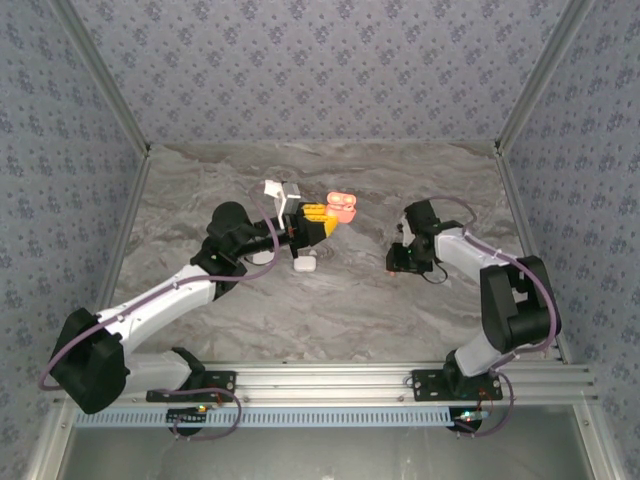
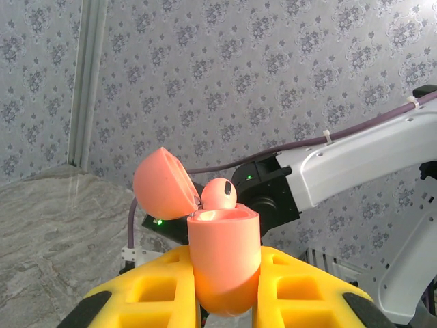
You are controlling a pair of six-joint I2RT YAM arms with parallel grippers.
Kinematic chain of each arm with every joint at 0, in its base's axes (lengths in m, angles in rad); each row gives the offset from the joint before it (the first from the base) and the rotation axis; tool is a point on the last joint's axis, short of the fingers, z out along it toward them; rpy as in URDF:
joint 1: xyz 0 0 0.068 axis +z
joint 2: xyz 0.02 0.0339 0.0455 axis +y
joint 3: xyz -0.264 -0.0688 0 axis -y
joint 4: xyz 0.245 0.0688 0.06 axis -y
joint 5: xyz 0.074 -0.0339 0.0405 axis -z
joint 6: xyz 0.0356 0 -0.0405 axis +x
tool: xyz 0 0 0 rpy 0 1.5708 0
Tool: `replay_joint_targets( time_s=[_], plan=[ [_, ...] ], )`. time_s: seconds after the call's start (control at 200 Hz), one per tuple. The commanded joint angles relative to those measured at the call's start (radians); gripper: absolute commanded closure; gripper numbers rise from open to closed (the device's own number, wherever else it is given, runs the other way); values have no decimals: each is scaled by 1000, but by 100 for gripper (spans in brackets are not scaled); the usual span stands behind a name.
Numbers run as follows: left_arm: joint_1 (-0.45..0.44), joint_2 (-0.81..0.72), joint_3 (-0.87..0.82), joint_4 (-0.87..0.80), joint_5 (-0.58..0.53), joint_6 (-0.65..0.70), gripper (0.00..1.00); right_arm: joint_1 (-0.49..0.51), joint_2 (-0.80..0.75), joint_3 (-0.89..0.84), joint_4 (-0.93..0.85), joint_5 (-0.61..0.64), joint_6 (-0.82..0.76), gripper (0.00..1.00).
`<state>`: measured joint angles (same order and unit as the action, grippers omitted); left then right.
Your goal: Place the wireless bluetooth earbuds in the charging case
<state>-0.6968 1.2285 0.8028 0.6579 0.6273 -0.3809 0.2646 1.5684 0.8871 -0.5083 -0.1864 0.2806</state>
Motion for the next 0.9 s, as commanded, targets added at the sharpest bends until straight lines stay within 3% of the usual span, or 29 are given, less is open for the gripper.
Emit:
replay_joint_targets(
  time_s=[0.0,0.585,0.894],
  plan=[
    [-6,-12,26,20,-3,20,100,9,22,-4,16,7,16,63],
    [-6,-20,19,13,-6,17,100,30,84,-5,34,22,10,75],
    [-7,-23,18,12,-6,14,100,37,40,-9,49,47,-34,79]
  ],
)
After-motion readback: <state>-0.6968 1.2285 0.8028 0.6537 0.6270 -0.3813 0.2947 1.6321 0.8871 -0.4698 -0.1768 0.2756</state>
